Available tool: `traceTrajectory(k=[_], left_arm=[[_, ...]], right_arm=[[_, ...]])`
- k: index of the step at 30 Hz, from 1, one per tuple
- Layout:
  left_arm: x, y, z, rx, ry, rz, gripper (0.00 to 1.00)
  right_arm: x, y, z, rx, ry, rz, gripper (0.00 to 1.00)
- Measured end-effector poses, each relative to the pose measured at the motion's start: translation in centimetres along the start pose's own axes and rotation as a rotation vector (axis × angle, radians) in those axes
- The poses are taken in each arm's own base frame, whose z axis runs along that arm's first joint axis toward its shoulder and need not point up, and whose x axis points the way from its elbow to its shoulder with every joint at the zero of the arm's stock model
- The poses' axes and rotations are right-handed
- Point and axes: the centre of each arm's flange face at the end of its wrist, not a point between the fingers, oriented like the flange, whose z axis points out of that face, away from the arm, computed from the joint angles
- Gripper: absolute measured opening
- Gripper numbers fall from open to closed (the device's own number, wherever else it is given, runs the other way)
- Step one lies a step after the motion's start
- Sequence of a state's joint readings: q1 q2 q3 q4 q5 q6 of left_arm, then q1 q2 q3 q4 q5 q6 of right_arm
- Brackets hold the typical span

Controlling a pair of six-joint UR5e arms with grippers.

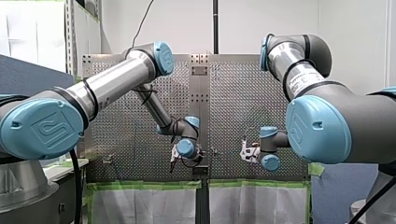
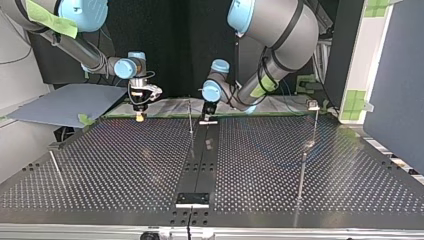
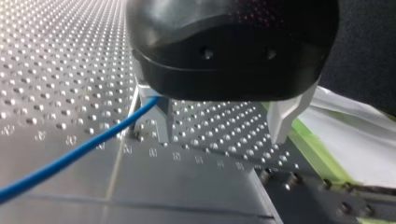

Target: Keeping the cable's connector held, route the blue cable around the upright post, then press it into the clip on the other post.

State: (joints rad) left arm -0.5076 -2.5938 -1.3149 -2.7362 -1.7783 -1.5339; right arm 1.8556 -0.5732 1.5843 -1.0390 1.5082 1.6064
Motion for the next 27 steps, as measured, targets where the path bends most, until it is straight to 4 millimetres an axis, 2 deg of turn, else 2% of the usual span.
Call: traceTrajectory(k=[4,13,21,27], left_arm=[[-0.2,-0.3,-0.8,0.01,-0.017,0.001,1.0],[1.5,-1.1,-2.5,0.033,-0.032,0.004,1.0],[1.1,-1.3,-4.2,0.044,-0.071,-0.004,1.0],[2.9,-1.7,-5.8,0.061,-0.048,0.005,1.0]], right_arm=[[-0.1,0.0,0.0,-0.001,0.0,0.0,0.0],[-0.1,0.0,-0.1,0.001,-0.002,0.0,0.0],[-0.2,0.0,0.0,0.002,-0.001,0.0,0.0],[-0.2,0.0,-0.1,0.001,-0.003,0.0,0.0]])
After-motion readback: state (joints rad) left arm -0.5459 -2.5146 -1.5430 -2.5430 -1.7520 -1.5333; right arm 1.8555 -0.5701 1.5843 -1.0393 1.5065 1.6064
